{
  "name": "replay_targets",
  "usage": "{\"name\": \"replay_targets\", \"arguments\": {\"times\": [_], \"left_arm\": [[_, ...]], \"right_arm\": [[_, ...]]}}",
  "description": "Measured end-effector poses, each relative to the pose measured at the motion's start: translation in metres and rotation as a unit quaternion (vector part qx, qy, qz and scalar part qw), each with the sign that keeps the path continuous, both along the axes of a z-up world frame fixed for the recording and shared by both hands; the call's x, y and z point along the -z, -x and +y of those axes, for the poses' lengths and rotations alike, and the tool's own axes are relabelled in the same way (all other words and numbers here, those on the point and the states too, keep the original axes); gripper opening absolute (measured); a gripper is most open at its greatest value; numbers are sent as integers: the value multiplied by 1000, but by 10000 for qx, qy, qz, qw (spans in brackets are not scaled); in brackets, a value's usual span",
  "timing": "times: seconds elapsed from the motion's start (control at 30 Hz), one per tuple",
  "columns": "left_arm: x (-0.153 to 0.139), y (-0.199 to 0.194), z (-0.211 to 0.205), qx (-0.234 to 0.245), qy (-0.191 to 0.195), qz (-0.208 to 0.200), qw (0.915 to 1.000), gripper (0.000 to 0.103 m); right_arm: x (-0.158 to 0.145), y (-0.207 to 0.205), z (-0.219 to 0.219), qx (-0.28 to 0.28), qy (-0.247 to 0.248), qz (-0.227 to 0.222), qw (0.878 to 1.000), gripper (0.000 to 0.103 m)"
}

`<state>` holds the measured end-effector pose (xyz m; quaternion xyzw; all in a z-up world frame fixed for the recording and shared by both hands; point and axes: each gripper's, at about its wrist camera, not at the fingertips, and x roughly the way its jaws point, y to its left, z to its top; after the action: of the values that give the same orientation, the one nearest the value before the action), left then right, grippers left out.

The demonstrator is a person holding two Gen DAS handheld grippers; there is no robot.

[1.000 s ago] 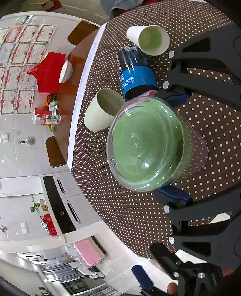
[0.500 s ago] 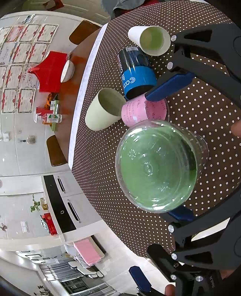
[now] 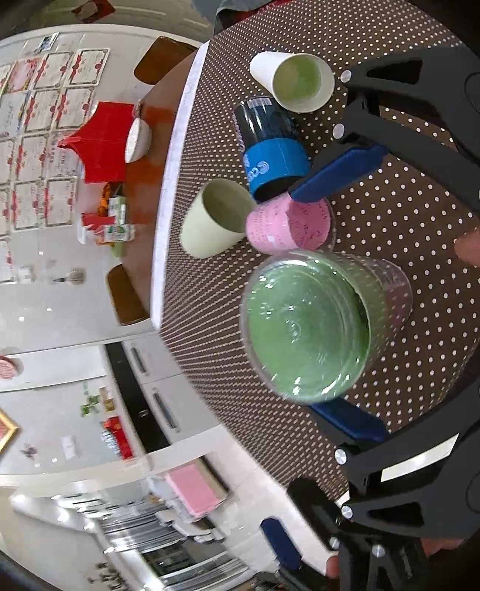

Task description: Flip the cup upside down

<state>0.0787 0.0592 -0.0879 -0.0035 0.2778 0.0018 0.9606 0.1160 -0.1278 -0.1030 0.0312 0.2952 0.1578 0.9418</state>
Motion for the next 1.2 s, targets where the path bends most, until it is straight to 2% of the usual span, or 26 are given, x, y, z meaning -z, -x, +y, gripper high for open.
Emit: {"name": "replay_targets", "arguments": {"times": [0.47,0.7,0.87,1.2], "left_arm": [[-18,17,-18,107,-86,-221,9997,85],[-25,28,-26,170,-166,-381,9990,85],[-26,43,-40,186,-488,-622,9967,85],[-31,68,-50,179,-492,-857,9949,85]], "right_arm": [[-25,24,-27,102,-301,-411,9986,97],[-30,56,-39,335,-314,-767,9960,97],[-31,76,-44,617,-115,-971,9933,97],[-41,120,-50,1151,269,-1402,9830,97]]}}
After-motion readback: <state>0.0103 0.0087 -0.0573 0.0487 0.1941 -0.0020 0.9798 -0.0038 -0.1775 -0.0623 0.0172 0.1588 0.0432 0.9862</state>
